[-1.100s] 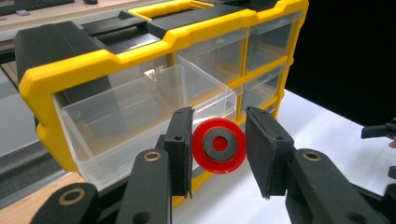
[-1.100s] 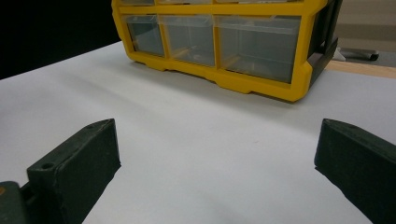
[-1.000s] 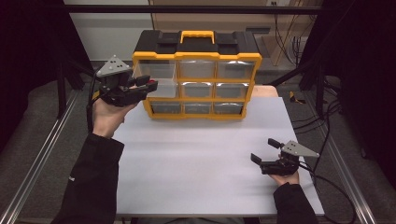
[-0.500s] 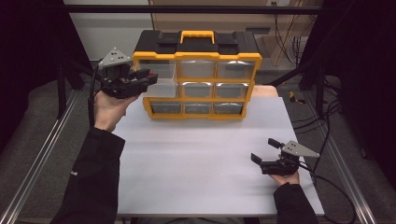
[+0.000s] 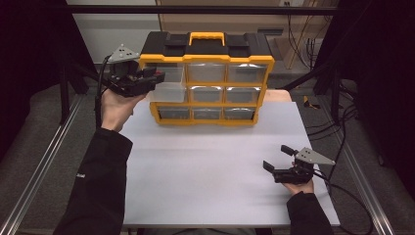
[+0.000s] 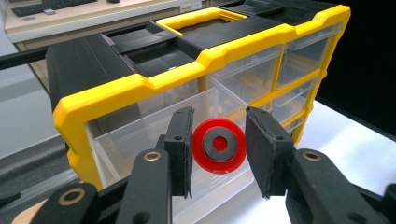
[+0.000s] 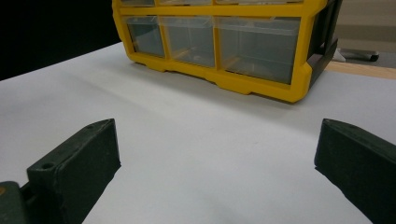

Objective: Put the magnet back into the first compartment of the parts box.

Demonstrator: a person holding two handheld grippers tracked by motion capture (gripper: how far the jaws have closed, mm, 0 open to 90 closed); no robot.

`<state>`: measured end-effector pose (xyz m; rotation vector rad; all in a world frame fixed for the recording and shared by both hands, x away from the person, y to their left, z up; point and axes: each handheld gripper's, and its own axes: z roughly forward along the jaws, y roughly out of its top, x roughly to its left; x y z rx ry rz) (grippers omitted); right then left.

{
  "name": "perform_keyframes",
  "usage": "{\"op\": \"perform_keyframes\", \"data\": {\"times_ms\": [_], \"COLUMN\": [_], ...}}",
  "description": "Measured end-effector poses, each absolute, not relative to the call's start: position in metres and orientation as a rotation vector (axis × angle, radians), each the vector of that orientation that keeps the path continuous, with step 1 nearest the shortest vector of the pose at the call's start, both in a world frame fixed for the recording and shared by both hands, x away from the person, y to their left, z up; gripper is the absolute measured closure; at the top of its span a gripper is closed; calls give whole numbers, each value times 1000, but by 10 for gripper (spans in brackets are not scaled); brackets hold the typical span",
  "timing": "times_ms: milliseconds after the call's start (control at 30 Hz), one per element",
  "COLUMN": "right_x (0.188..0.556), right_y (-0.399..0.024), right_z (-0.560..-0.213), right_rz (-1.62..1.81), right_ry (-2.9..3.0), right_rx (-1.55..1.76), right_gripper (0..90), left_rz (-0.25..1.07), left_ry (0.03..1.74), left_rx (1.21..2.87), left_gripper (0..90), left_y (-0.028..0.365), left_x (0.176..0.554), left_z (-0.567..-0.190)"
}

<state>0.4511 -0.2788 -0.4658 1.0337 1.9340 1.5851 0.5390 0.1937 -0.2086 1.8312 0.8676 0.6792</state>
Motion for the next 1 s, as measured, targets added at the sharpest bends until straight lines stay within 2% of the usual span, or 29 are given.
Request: {"op": "perform_keyframes", "data": {"times_ms": [1000], "right_x": [451], "right_y": [-279], "right_z": [-466], "right_rz": [1584], "right_ry": [1937], "right_rx": [1031], "right_gripper": [4], "left_rz": [685], "left_ry": [910], "left_rx": [1851], "left_gripper": [623], "left_y": [193], "left_x": [568], "left_z": [-215]}}
